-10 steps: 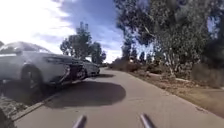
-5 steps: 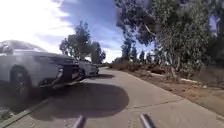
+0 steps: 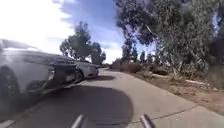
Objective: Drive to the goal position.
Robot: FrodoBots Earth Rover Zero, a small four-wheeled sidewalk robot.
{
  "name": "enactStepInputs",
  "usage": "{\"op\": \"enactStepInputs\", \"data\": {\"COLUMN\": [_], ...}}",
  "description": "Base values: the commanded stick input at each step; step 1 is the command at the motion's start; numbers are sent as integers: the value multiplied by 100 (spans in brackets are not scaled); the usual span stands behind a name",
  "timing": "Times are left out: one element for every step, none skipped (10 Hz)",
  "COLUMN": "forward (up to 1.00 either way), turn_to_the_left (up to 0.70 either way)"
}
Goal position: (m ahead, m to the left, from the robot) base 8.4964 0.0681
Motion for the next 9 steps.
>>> {"op": "enactStepInputs", "data": {"forward": [70, 70, 70, 70, 70, 70, 70, 70, 70], "turn_to_the_left": [0, 0, 0, 0, 0, 0, 0, 0, 0]}}
